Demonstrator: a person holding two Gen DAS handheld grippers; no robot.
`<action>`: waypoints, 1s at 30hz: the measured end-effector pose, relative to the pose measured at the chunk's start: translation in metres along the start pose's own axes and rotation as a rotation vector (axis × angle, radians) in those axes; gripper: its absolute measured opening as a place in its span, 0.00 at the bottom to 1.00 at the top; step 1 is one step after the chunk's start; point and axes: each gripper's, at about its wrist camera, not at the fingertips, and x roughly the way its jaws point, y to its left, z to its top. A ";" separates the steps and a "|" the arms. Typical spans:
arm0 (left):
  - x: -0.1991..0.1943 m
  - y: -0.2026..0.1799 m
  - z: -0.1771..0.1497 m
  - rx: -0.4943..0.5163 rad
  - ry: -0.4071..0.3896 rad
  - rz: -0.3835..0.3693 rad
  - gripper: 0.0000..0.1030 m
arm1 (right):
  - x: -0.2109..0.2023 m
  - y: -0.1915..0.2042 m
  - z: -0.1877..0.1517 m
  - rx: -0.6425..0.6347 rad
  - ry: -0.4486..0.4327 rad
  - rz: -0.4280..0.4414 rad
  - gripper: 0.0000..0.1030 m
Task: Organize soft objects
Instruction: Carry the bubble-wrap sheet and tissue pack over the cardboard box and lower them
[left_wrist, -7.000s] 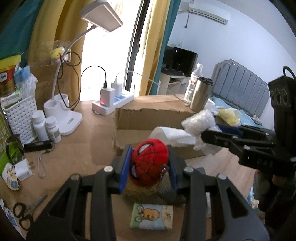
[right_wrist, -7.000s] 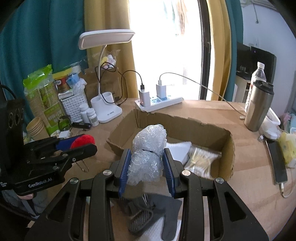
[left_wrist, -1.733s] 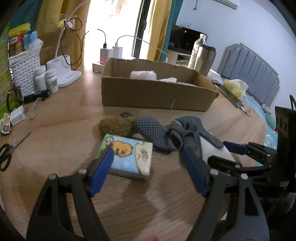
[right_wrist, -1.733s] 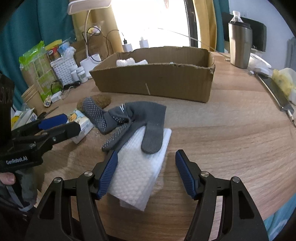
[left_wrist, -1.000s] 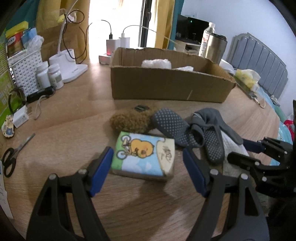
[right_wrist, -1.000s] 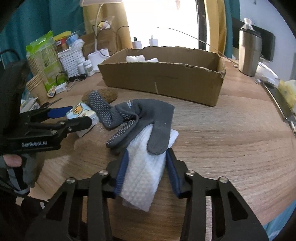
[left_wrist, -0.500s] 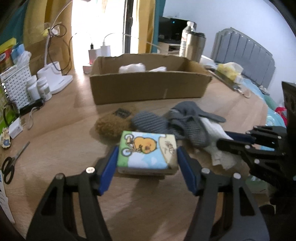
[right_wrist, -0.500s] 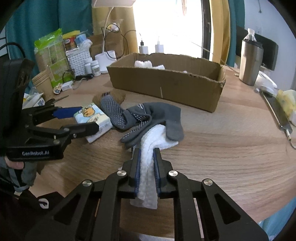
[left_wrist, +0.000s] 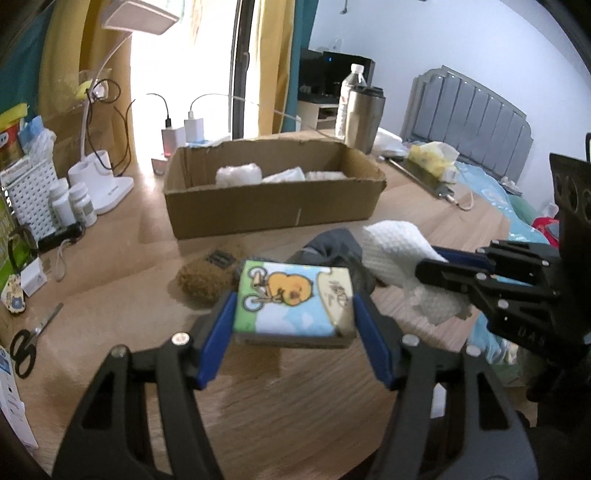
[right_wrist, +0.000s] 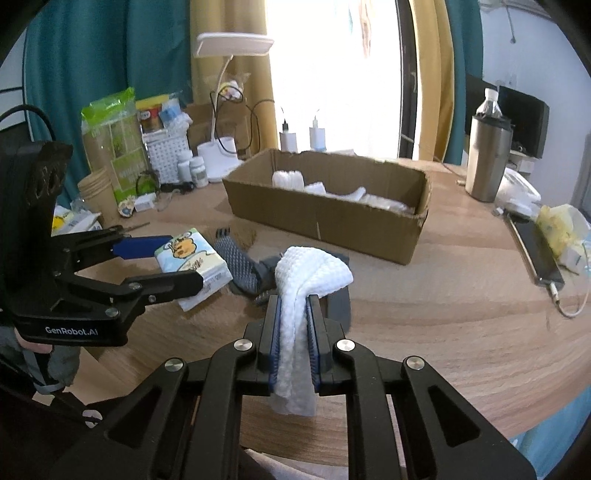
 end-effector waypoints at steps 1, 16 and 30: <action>-0.001 0.000 0.001 0.001 -0.004 0.000 0.63 | -0.001 0.000 0.000 0.001 -0.005 -0.001 0.14; -0.016 -0.002 0.029 0.007 -0.065 -0.008 0.64 | -0.016 -0.014 0.024 0.011 -0.066 -0.003 0.14; -0.011 0.015 0.049 -0.021 -0.077 0.012 0.64 | -0.009 -0.024 0.048 0.008 -0.078 -0.004 0.14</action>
